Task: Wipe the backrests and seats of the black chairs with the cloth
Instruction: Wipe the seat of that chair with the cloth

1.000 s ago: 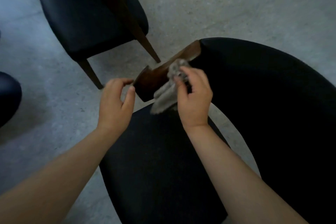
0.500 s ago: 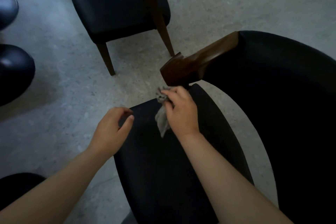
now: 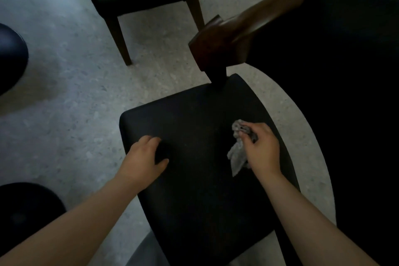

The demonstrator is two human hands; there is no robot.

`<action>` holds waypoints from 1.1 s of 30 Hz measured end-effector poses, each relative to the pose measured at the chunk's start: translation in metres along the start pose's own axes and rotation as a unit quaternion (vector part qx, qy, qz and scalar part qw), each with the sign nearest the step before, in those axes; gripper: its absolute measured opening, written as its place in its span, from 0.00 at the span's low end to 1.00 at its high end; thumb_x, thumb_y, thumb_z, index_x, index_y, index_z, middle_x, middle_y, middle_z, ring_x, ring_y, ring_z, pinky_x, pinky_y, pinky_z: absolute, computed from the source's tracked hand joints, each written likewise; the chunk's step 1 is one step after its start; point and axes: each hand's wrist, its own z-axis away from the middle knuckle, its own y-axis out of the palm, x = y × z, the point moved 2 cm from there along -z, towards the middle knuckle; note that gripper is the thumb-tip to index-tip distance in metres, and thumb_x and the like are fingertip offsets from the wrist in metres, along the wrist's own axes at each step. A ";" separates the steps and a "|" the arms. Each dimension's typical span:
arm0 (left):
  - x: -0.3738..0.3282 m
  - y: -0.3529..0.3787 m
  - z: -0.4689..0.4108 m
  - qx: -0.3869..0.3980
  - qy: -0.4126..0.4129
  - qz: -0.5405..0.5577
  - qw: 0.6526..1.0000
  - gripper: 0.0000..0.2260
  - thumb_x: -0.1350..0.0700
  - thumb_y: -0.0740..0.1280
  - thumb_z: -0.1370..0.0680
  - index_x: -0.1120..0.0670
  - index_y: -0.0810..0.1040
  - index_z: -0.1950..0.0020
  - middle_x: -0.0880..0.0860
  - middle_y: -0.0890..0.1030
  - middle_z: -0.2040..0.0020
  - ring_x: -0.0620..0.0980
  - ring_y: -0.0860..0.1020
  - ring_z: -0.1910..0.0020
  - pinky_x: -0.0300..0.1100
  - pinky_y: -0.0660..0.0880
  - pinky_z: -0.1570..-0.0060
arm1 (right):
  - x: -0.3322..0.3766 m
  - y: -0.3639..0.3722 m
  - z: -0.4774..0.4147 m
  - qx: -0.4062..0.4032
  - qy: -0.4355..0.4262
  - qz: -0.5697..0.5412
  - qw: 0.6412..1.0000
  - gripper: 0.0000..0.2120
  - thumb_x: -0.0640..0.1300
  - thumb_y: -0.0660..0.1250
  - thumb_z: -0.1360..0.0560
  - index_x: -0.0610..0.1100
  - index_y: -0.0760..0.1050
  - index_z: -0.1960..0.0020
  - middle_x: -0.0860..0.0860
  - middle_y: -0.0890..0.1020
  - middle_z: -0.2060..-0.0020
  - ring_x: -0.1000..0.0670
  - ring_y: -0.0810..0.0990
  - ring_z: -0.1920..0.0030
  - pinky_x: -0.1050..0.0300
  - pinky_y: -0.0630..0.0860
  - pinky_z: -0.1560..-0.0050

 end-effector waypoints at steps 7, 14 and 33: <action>-0.020 0.034 -0.019 0.038 -0.062 -0.097 0.993 0.55 0.33 0.71 0.31 0.53 0.38 0.20 0.55 0.37 0.21 0.61 0.40 0.22 0.57 0.49 0.24 | -0.032 0.021 -0.020 0.040 -0.012 0.056 0.998 0.19 0.46 0.68 0.23 0.50 0.74 0.33 0.53 0.74 0.39 0.53 0.74 0.38 0.60 0.71 0.37; -0.018 0.059 -0.033 0.063 -0.118 -0.070 0.989 0.62 0.30 0.73 0.36 0.50 0.30 0.23 0.53 0.28 0.24 0.61 0.32 0.24 0.64 0.46 0.26 | -0.059 0.040 -0.016 0.106 -0.039 0.167 0.979 0.27 0.48 0.66 0.22 0.53 0.63 0.25 0.53 0.66 0.29 0.51 0.64 0.29 0.54 0.68 0.32; -0.032 0.079 -0.046 0.122 -0.203 -0.088 0.968 0.72 0.22 0.69 0.46 0.53 0.18 0.31 0.56 0.14 0.34 0.64 0.20 0.32 0.68 0.35 0.29 | -0.023 0.055 -0.194 0.025 -0.203 0.123 0.971 0.19 0.40 0.63 0.23 0.46 0.74 0.32 0.46 0.78 0.39 0.44 0.73 0.36 0.51 0.67 0.34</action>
